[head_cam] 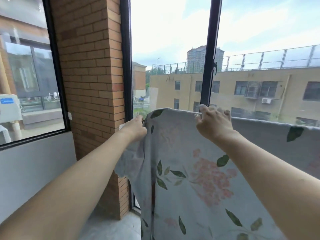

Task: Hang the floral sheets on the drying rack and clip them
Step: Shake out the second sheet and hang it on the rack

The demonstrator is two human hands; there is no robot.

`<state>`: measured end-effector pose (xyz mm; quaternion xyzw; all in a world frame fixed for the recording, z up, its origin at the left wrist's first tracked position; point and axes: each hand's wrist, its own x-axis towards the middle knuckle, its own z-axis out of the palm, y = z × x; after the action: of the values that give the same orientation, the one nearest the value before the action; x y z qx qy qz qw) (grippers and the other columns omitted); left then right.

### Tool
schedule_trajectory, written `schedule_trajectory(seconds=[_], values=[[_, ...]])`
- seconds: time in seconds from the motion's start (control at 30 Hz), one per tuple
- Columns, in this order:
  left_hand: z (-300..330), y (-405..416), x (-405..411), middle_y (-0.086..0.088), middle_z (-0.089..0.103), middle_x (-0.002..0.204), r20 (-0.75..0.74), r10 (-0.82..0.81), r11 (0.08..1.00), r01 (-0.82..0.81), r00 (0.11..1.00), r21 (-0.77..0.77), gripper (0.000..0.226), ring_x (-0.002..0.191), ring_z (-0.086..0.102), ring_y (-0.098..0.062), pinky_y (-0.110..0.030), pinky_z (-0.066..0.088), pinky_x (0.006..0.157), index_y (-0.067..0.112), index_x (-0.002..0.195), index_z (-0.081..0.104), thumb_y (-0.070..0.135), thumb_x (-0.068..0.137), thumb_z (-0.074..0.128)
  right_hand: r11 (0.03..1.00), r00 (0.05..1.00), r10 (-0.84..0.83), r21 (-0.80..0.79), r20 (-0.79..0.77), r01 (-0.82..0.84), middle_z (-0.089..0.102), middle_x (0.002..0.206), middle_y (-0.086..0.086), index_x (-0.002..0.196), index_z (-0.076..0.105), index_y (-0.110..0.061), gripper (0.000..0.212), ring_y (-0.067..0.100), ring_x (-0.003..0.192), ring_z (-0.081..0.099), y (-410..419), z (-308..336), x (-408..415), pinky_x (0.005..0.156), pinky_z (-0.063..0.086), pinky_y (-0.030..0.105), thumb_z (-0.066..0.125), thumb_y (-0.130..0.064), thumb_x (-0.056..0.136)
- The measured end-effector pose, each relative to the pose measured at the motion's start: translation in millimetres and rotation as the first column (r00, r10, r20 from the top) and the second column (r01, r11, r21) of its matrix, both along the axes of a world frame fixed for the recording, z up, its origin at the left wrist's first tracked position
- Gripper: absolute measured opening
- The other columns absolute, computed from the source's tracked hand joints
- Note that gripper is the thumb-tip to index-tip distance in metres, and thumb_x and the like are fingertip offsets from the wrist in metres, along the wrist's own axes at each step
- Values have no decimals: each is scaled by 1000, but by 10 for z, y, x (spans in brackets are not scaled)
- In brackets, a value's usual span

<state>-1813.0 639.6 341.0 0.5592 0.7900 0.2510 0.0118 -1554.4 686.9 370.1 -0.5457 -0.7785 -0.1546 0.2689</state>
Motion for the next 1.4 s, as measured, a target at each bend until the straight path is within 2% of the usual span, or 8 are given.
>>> schedule_trajectory(seconds=[0.27, 0.47, 0.6, 0.73, 0.9, 1.03, 1.23, 1.4], values=[[-258, 530, -392, -8, 58, 109, 73, -72, 994, 78, 995, -76, 20, 106, 52, -26, -31, 42, 81, 12, 108, 53, 17, 90, 46, 989, 999, -54, 141, 1, 53, 62, 103, 10, 98, 56, -14, 36, 31, 97, 55, 267, -73, -147, 89, 32, 42, 27, -35, 101], [-280, 693, -834, -8, 61, 91, 230, -97, 979, 51, 968, 199, 23, 82, 52, -26, -28, 37, 60, 16, 85, 57, 3, 82, 38, 952, 987, -90, 281, -131, 124, 65, 92, 10, 85, 58, -16, 32, 25, 83, 51, 297, -216, -211, 86, 30, 38, 35, -35, 97], [-147, 860, -1109, -15, 62, 102, 155, -147, 924, 80, 977, 373, 23, 92, 55, -33, -34, 42, 71, 15, 98, 54, 7, 87, 35, 935, 979, -124, 310, -165, 170, 67, 95, 13, 85, 60, -13, 38, 31, 92, 55, 358, -249, -355, 86, 28, 39, 35, -37, 99], [-325, 1082, -1402, -14, 64, 111, 12, -134, 972, 129, 991, 197, 21, 104, 57, -36, -40, 39, 88, 23, 103, 52, 20, 88, 37, 959, 970, -113, 233, -217, 164, 66, 100, 11, 86, 60, -15, 33, 30, 98, 52, 406, -171, -605, 86, 24, 39, 35, -32, 101], [-260, 1260, -1273, -8, 65, 99, 455, -405, 892, 235, 793, 386, 33, 100, 58, -28, -36, 46, 87, 11, 102, 63, 5, 86, 35, 945, 921, -199, 183, -333, 271, 67, 108, 16, 101, 68, -13, 32, 33, 108, 52, 466, -38, -713, 91, 29, 38, 38, -25, 100], [118, 1295, -1088, -11, 62, 92, 543, -472, 847, 186, 695, 498, 34, 89, 58, -30, -39, 50, 75, 5, 96, 60, 4, 78, 31, 916, 840, -255, 157, -480, 368, 64, 114, 20, 108, 65, -10, 33, 36, 113, 51, 467, 304, -649, 95, 31, 40, 37, -27, 101], [726, 1237, -1326, -12, 62, 100, 426, -344, 776, -2, 837, 631, 22, 93, 56, -30, -38, 46, 86, 13, 96, 55, 10, 86, 36, 872, 860, -153, 343, -487, 350, 65, 116, 14, 111, 64, -12, 33, 31, 113, 52, 506, 939, -963, 94, 31, 35, 37, -29, 100], [289, 1369, -1712, -16, 58, 131, 276, -19, 988, -24, 961, 153, 42, 122, 53, -35, -40, 38, 105, 6, 124, 60, 26, 92, 41, 972, 969, -89, 194, -229, 135, 69, 104, 10, 102, 68, -16, 29, 30, 95, 60, 647, 381, -1127, 85, 39, 33, 40, -24, 97]])
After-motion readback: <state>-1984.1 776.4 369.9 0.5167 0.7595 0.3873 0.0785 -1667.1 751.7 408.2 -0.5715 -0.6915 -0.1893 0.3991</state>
